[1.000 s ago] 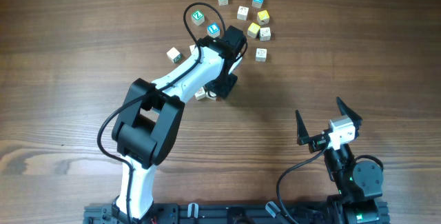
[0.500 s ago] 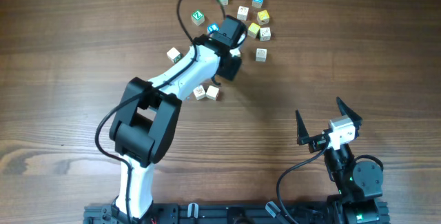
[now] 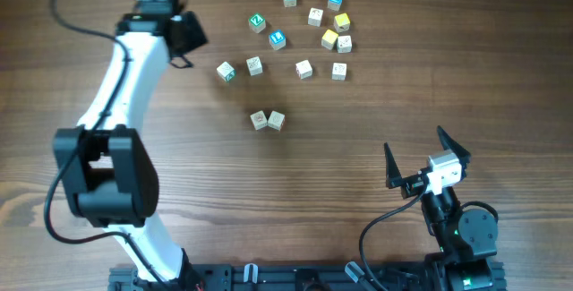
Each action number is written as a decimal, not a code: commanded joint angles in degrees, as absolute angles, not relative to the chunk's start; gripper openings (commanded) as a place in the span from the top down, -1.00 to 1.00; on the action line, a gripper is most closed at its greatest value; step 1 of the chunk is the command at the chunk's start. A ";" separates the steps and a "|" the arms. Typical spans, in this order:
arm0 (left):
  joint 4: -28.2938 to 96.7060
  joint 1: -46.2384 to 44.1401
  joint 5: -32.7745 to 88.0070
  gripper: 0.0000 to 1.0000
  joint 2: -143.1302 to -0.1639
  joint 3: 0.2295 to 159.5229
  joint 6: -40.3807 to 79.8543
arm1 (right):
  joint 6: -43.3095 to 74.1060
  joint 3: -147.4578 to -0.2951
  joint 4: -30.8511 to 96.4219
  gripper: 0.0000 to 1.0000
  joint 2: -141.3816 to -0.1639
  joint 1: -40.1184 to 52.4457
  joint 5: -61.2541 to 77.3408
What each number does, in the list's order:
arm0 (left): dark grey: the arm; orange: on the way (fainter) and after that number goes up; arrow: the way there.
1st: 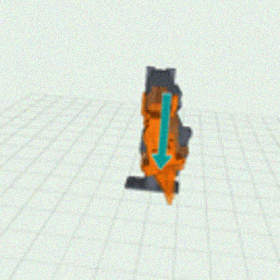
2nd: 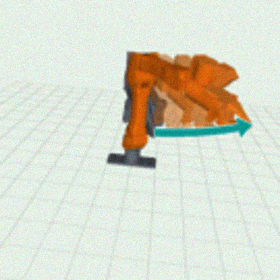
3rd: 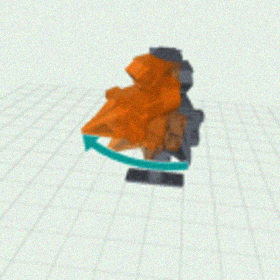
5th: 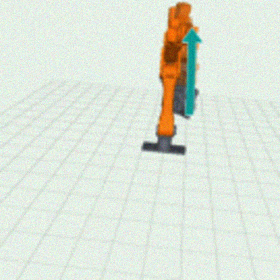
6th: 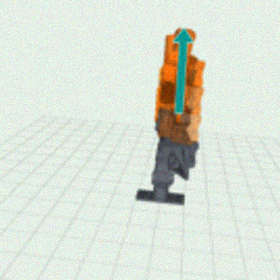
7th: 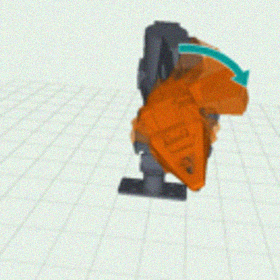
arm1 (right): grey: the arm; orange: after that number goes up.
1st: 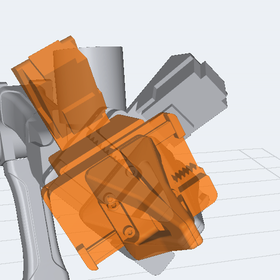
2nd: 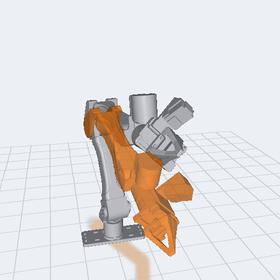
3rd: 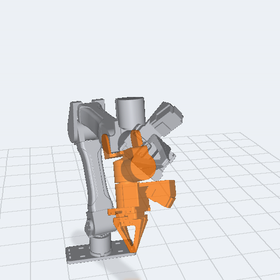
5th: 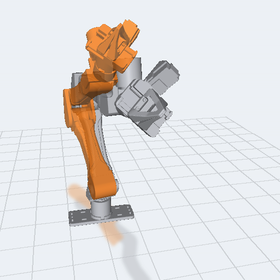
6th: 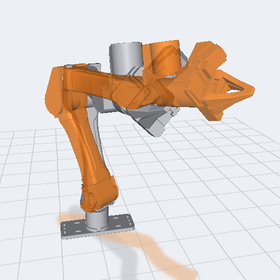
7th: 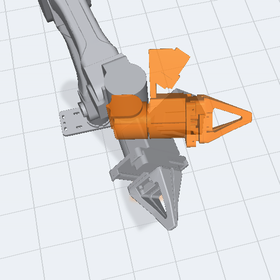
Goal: Form a circle
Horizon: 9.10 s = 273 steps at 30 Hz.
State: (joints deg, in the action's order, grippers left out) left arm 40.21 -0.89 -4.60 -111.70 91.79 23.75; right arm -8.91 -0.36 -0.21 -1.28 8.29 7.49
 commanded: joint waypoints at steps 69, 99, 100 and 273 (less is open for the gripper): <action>45.71 8.21 -3.05 -1.00 -111.70 91.77 26.15 | -5.96 -147.63 71.50 -1.00 -136.73 8.16 14.31; 45.71 8.21 -3.05 -1.00 -111.70 91.77 26.17 | 10.57 -117.10 57.32 -0.28 -142.15 8.82 14.09; 45.71 8.21 -3.05 -1.00 -111.70 91.77 26.17 | 10.26 -117.10 57.60 -0.29 -142.15 8.93 15.20; 45.71 8.16 -3.05 -1.00 -111.70 91.77 26.15 | 10.50 -79.64 60.58 -0.21 -99.77 40.82 5.78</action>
State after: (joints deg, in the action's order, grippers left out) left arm 45.89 8.10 -3.14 -111.74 91.77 25.67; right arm 10.28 -79.31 57.82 -99.29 41.06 4.23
